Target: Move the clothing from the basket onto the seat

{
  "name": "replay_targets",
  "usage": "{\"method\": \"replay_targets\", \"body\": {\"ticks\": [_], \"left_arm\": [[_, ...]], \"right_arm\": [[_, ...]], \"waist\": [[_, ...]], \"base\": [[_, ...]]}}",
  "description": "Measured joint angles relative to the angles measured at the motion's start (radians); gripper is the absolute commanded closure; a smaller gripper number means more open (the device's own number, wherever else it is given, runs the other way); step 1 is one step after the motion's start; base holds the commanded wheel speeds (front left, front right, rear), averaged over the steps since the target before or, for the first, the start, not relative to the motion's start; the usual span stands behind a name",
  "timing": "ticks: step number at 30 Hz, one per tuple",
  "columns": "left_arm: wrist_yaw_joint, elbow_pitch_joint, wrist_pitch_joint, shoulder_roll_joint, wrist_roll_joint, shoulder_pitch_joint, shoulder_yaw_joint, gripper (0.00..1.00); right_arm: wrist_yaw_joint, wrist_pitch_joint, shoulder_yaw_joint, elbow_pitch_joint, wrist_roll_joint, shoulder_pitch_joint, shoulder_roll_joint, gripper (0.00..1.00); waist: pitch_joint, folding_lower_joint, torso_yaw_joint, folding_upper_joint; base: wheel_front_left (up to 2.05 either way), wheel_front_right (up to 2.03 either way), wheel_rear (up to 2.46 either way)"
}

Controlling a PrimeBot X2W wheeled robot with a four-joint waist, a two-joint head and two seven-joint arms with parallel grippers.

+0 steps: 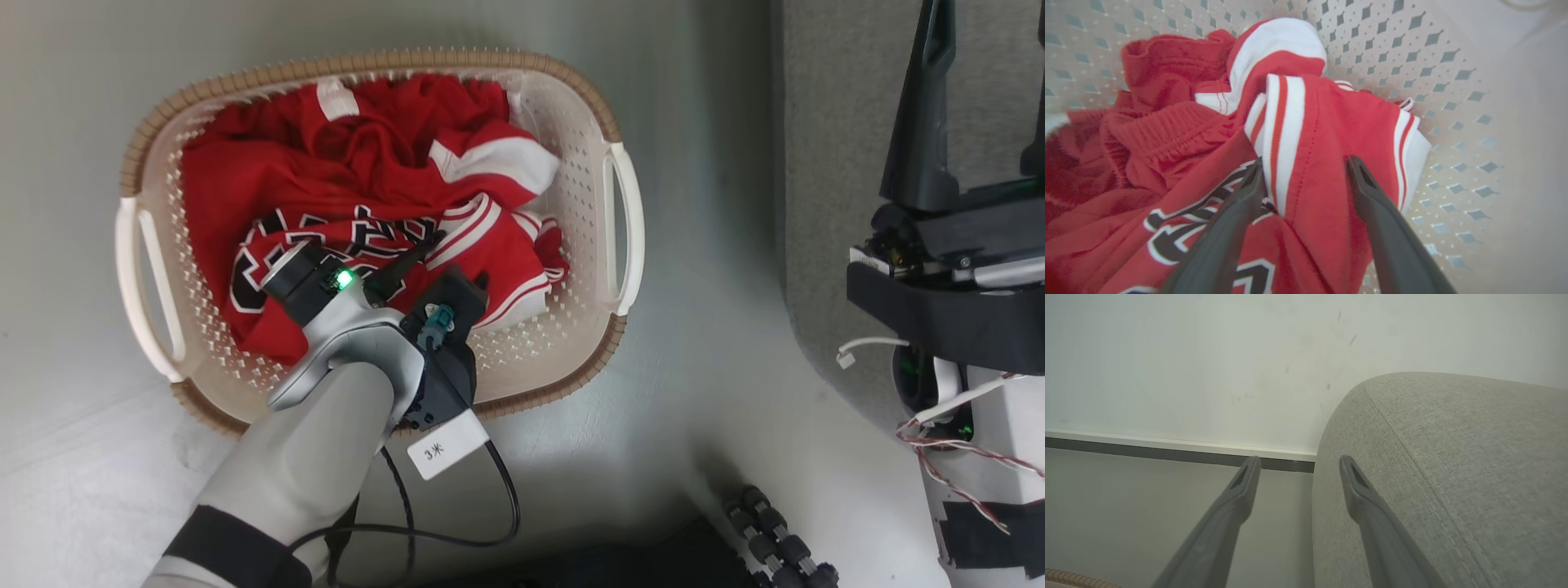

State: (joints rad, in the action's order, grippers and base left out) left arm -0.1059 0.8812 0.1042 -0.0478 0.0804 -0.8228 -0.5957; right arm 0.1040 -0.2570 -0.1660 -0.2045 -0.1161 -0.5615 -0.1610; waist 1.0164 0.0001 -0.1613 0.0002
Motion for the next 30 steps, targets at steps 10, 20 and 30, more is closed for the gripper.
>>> {"method": "replay_targets", "body": {"ticks": [10, 20, 30], "left_arm": [[0.01, 0.055, 0.0, 0.0, -0.025, -0.037, -0.004, 0.52], [0.036, 0.076, 0.035, 0.001, -0.065, -0.054, -0.02, 1.0], [0.044, 0.06, 0.134, 0.002, -0.162, -0.054, 0.044, 1.0]], "right_arm": [[0.0, -0.009, -0.008, -0.004, 0.037, -0.041, 0.004, 0.0], [-0.009, -0.008, -0.011, 0.037, 0.041, -0.044, 0.007, 0.0], [-0.032, -0.007, -0.024, 0.13, 0.04, -0.042, 0.021, 0.0]], "waist": [[0.049, -0.0001, -0.007, -0.0001], [0.026, -0.0001, -0.006, -0.0003], [-0.048, -0.0001, 0.02, -0.0002]], "base": [[0.0, 0.0, 0.0], [0.0, 0.0, 0.0], [0.0, 0.0, 0.0]]}}
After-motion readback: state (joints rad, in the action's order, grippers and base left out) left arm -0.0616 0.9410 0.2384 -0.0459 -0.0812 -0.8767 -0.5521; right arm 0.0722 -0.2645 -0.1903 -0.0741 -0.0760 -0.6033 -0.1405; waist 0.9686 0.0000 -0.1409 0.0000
